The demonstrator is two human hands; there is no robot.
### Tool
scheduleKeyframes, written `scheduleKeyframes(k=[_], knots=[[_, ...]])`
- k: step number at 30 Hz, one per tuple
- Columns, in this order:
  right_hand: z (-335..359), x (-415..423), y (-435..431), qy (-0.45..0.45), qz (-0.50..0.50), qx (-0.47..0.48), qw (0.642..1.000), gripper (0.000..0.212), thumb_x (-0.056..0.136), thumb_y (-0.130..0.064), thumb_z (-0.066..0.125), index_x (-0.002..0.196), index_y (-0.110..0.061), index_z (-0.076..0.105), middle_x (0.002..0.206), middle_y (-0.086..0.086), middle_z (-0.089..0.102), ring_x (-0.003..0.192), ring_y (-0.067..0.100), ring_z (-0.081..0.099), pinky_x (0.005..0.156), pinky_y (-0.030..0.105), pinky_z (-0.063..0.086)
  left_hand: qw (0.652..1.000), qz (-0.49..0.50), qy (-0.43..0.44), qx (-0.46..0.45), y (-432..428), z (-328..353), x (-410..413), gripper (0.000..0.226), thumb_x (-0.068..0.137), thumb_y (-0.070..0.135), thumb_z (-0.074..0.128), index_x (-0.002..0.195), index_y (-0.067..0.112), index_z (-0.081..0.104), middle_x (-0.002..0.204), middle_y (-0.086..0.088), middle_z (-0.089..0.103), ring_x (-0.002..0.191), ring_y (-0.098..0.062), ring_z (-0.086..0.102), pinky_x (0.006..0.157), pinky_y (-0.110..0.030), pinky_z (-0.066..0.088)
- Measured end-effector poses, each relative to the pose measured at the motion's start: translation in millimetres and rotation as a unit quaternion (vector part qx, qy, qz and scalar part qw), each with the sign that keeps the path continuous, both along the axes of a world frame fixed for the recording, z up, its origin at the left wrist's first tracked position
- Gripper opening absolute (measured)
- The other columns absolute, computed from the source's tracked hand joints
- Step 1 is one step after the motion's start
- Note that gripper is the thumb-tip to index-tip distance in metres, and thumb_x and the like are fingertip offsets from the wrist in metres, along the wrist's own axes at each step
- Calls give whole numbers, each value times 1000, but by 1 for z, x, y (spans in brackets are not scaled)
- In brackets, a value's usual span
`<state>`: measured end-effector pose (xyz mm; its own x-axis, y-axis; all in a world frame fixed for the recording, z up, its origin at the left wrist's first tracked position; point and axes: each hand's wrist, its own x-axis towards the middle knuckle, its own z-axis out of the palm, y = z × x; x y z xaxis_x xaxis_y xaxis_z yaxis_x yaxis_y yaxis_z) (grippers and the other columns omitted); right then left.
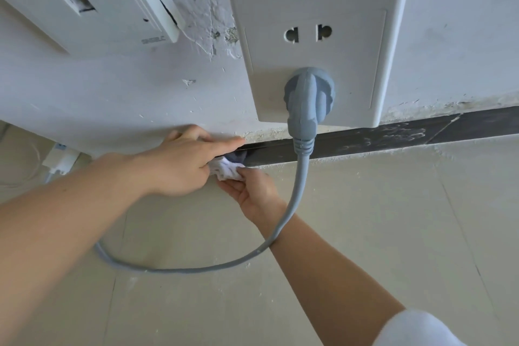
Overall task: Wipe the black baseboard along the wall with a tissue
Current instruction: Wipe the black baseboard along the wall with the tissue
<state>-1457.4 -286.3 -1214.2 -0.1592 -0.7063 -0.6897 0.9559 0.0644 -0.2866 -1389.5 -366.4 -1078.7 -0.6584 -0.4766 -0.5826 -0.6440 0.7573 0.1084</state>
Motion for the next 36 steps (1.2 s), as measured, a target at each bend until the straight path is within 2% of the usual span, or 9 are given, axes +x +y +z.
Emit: scheduleKeyframes(k=[2, 4, 9, 14, 17, 20, 23, 27, 36], knots=[[-2, -11, 9, 12, -16, 7, 1000, 18, 92, 2, 48, 103, 6, 61, 111, 27, 62, 86, 28, 65, 73, 33, 59, 1000, -2, 6, 4, 3, 2, -2, 72, 89, 11, 30, 137, 60, 11, 144, 4, 22, 134, -21, 11, 110, -30, 11], [-3, -27, 23, 18, -39, 28, 999, 21, 92, 2, 46, 109, 8, 58, 107, 26, 61, 84, 30, 65, 76, 36, 60, 1000, 3, 17, 14, 6, 3, -2, 72, 90, 8, 31, 138, 59, 11, 143, 2, 22, 134, -18, 9, 109, -27, 9], [7, -71, 62, 16, -124, 28, 992, 25, 94, 7, 37, 111, 13, 54, 89, 23, 65, 67, 28, 69, 75, 38, 60, 999, 4, 34, -2, 11, 0, 2, 75, 88, 8, 31, 132, 66, 10, 140, 3, 24, 131, -20, 11, 107, -30, 13], [22, -96, 103, 5, -194, 20, 981, 22, 92, -1, 40, 93, 7, 61, 74, 18, 72, 65, 24, 72, 66, 32, 61, 997, -2, 62, -50, 12, -16, 9, 74, 83, 12, 33, 134, 61, 11, 138, 5, 25, 128, -25, 17, 106, -36, 24], [30, -102, 120, 20, -164, 48, 985, 22, 89, -5, 42, 86, 2, 63, 68, 13, 69, 59, 21, 70, 53, 25, 58, 987, -34, 97, -121, 24, -24, 7, 72, 81, 11, 38, 138, 50, 18, 134, 9, 36, 127, -20, 24, 98, -35, 23], [28, -92, 118, 162, -28, 124, 979, 19, 87, -2, 47, 82, 3, 65, 75, 19, 66, 61, 27, 64, 53, 28, 57, 942, -141, 198, -230, 43, -27, -4, 64, 67, -5, 49, 125, 22, 54, 107, 6, 66, 111, -11, 37, 82, -35, 21], [30, -80, 98, 134, 5, 101, 986, 19, 93, -2, 45, 94, 6, 62, 81, 20, 67, 64, 28, 68, 62, 34, 59, 920, -195, 215, -265, 49, -39, -16, 72, 54, -11, 49, 122, 8, 60, 119, -5, 65, 108, -17, 40, 75, -33, 26], [46, -81, 78, 62, -62, 35, 996, 24, 92, 4, 38, 92, 7, 62, 77, 18, 69, 71, 27, 66, 76, 37, 59, 922, -232, 175, -256, 54, -51, -22, 73, 51, -5, 69, 123, 6, 60, 127, -7, 60, 122, -18, 35, 84, -34, 29], [64, -138, 117, 63, -267, 65, 960, 22, 88, 9, 36, 79, 10, 57, 71, 21, 64, 57, 25, 67, 55, 29, 60, 935, -188, 194, -229, 58, -59, -18, 79, 55, -3, 72, 131, 7, 53, 137, -6, 52, 130, -18, 28, 97, -36, 26]])
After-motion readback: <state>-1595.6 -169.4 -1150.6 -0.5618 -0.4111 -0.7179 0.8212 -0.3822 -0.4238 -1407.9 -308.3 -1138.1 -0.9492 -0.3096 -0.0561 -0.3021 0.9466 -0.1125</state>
